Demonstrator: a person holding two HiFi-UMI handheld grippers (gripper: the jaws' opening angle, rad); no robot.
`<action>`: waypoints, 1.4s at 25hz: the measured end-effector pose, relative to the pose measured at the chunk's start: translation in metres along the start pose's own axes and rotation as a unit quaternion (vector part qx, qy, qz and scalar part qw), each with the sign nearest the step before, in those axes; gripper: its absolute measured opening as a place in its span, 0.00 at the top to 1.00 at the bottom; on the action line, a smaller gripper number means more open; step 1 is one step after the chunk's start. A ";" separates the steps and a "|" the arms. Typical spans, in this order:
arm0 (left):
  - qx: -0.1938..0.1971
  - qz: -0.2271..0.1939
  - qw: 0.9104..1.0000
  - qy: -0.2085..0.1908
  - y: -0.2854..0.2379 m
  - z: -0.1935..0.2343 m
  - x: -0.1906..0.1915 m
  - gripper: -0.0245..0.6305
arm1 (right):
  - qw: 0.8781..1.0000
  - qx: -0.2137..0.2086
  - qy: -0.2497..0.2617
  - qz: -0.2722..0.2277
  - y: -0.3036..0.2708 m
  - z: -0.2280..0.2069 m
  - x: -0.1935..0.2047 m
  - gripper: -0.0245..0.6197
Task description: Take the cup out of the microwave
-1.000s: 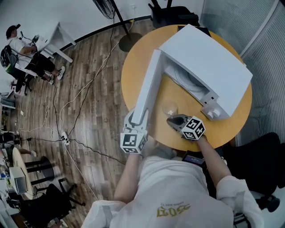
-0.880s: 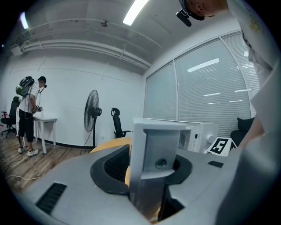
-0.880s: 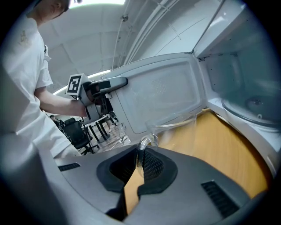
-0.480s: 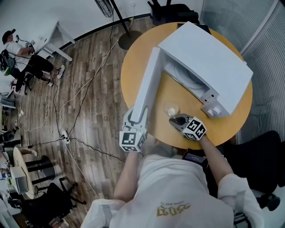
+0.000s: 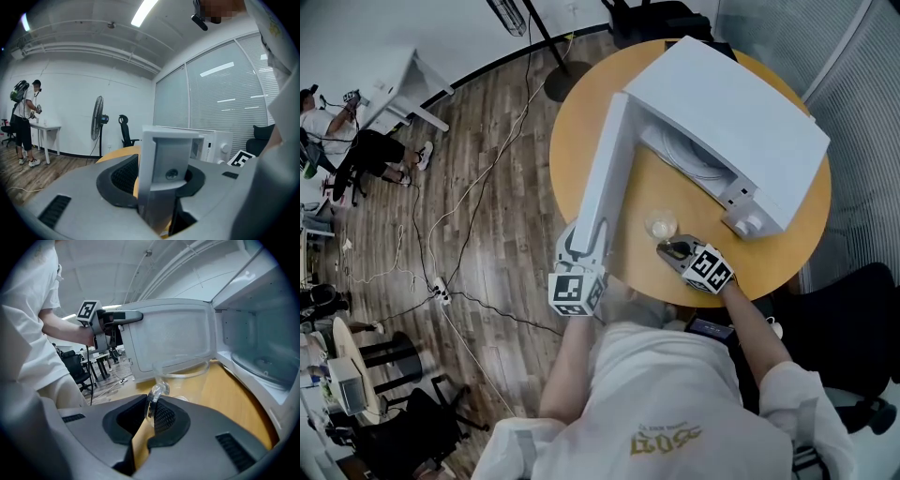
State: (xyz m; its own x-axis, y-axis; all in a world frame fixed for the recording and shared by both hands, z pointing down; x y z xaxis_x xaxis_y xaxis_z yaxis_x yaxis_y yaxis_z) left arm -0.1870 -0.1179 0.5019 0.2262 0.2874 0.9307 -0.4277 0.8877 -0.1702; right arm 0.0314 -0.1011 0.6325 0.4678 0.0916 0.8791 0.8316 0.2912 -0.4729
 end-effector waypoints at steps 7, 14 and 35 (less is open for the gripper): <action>-0.002 -0.001 1.000 -0.003 0.001 -0.002 0.003 0.69 | 0.999 -0.009 0.030 0.019 0.000 0.012 0.003 0.87; -0.004 -0.003 1.000 0.000 -0.002 -0.002 0.003 0.69 | 0.999 -0.008 0.027 0.044 0.001 0.010 0.009 0.78; -0.006 -0.010 1.000 0.002 0.000 0.001 0.006 0.69 | 0.999 0.027 -0.031 0.035 0.057 -0.011 -0.018 0.76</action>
State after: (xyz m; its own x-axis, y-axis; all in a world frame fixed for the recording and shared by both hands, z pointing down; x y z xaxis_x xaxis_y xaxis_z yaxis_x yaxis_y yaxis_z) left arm -0.1866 -0.1170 0.5078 0.2376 0.2703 0.9330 -0.4118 0.8979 -0.1553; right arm 0.0734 -0.0971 0.5893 0.5033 0.1706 0.8471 0.7800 0.3321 -0.5303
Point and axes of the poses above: the fingertips, and each gripper's own axes: y backward along the fingers, z to its left, x out of its underside, the point moved 8 cm from there along y, backward along the fingers, and after that the axes turned 14 degrees about y, right-handed, at the moved point
